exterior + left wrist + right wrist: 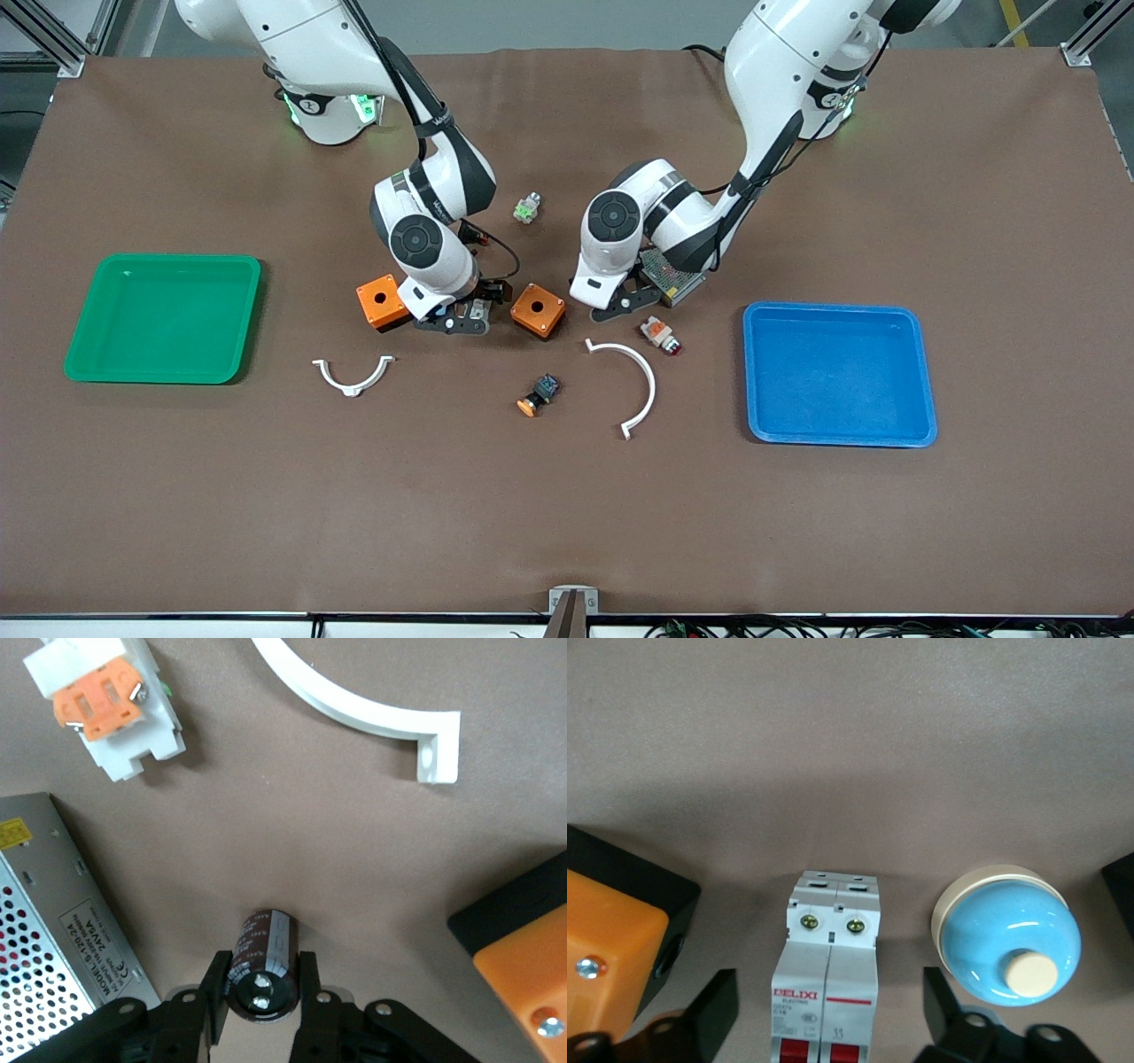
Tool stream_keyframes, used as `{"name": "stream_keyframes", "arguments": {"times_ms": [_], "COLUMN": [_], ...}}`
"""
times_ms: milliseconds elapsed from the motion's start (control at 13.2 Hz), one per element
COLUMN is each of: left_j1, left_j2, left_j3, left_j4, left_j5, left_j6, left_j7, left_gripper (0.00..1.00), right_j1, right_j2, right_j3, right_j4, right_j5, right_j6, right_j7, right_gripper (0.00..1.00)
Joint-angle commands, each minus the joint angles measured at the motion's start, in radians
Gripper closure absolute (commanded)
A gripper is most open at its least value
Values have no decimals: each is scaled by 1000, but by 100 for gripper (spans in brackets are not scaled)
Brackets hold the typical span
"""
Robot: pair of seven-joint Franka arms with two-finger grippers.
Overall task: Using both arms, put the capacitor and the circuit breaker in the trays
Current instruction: 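Carry the capacitor to the blue tray while the right gripper carries the breaker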
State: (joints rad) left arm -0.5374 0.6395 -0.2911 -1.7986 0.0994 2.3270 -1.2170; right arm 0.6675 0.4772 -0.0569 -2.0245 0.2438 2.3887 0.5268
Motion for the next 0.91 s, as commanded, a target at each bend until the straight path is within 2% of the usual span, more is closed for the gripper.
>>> {"name": "stream_keyframes", "arguments": {"times_ms": [0, 227, 302, 529, 831], "left_j1": [8, 39, 69, 169, 391], "left_j2": [-38, -119, -151, -218, -262], "left_j3": [9, 21, 23, 21, 1], "left_j4": [7, 10, 10, 8, -8], "left_j5": [26, 26, 36, 92, 94], "left_j6": [-3, -63, -90, -191, -236], "left_j7": [-27, -27, -16, 49, 244], "left_gripper": [95, 98, 99, 100, 100], "right_j1": [-3, -9, -17, -63, -214], "right_j2": [-17, -17, -18, -37, -166], "right_j3": [-4, -6, -7, -12, -17], "right_j4": [-8, 6, 12, 56, 162], "right_j5": [26, 58, 63, 63, 39], "right_j6": [4, -2, -6, -139, -496], "right_j7": [6, 7, 6, 4, -10], "right_gripper": [61, 88, 92, 92, 91]}}
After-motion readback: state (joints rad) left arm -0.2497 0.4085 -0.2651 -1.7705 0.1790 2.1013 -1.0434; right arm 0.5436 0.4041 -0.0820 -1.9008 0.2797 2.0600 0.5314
